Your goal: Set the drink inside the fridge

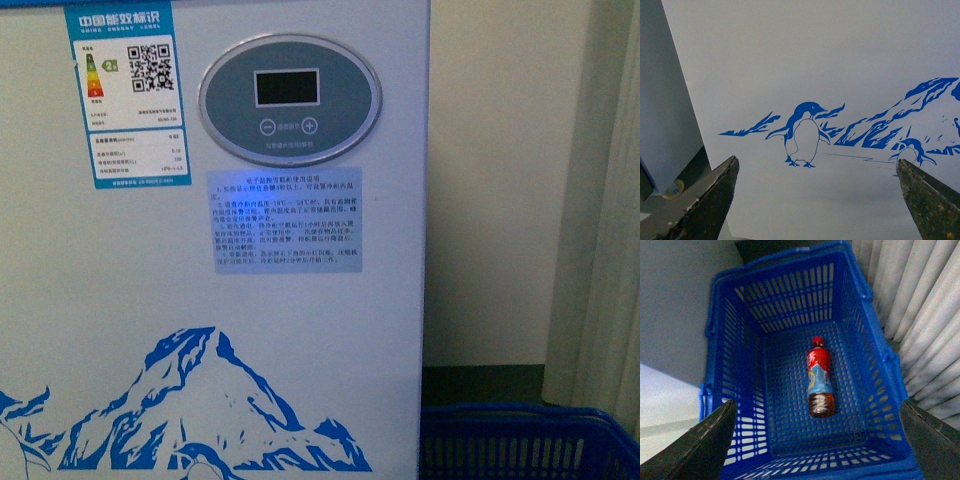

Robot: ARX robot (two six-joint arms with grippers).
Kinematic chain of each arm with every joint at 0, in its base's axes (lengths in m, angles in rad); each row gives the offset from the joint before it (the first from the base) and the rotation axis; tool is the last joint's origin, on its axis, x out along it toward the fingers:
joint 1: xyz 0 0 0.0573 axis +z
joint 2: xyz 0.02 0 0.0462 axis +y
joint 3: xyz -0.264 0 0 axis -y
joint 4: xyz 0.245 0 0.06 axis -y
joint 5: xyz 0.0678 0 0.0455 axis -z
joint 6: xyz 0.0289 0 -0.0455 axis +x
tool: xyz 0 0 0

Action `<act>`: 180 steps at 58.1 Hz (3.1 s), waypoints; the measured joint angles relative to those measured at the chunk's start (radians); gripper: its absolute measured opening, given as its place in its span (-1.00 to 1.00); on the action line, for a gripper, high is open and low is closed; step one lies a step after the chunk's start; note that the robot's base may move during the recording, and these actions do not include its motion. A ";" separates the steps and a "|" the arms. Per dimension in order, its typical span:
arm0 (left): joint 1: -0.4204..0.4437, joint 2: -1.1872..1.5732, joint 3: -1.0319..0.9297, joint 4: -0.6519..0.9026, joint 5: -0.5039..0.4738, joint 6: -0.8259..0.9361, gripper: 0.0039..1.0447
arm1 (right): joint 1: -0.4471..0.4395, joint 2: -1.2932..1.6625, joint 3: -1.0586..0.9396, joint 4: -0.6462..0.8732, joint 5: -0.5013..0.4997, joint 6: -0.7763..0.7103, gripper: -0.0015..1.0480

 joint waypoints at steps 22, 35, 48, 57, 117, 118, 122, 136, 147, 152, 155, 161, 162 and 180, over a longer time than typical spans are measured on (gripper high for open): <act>0.000 0.000 0.000 0.000 0.000 0.000 0.85 | 0.142 1.107 0.386 0.349 0.126 0.211 0.86; 0.000 0.000 0.000 0.000 0.000 0.000 0.85 | 0.134 1.408 0.617 0.333 0.188 0.212 0.86; 0.000 0.000 0.000 0.000 0.000 0.000 0.85 | 0.111 1.629 0.824 0.264 0.220 0.209 0.86; 0.000 0.000 0.000 0.000 0.000 0.000 0.85 | 0.099 1.740 0.937 0.237 0.241 0.202 0.86; 0.000 0.000 0.000 0.000 0.000 0.000 0.85 | 0.122 2.103 1.346 0.075 0.230 0.188 0.38; 0.000 0.000 0.000 0.000 0.000 0.000 0.85 | 0.122 2.102 1.344 0.076 0.230 0.188 0.34; 0.000 0.000 0.000 0.000 0.000 0.000 0.85 | 0.122 2.090 1.328 0.083 0.224 0.188 0.21; 0.000 0.000 0.000 0.000 0.000 0.000 0.85 | 0.116 1.979 1.176 0.156 0.198 0.180 -0.13; 0.000 0.000 0.000 0.000 0.000 0.000 0.85 | 0.108 1.762 0.988 0.261 0.177 0.124 -0.19; 0.000 0.000 0.000 0.000 0.000 0.000 0.85 | 0.101 1.623 0.906 0.308 0.170 0.076 -0.19; 0.000 0.000 0.000 0.000 0.000 0.000 0.85 | 0.098 1.547 0.868 0.327 0.171 0.055 -0.19; 0.000 0.000 0.000 0.000 0.000 0.000 0.85 | 0.089 1.354 0.790 0.335 0.150 0.015 -0.20; 0.000 0.000 0.000 0.000 0.000 0.000 0.85 | 0.089 1.325 0.779 0.336 0.149 0.012 -0.20; 0.000 0.000 0.000 0.000 0.000 0.000 0.85 | 0.083 0.734 0.598 0.262 0.124 -0.048 -0.20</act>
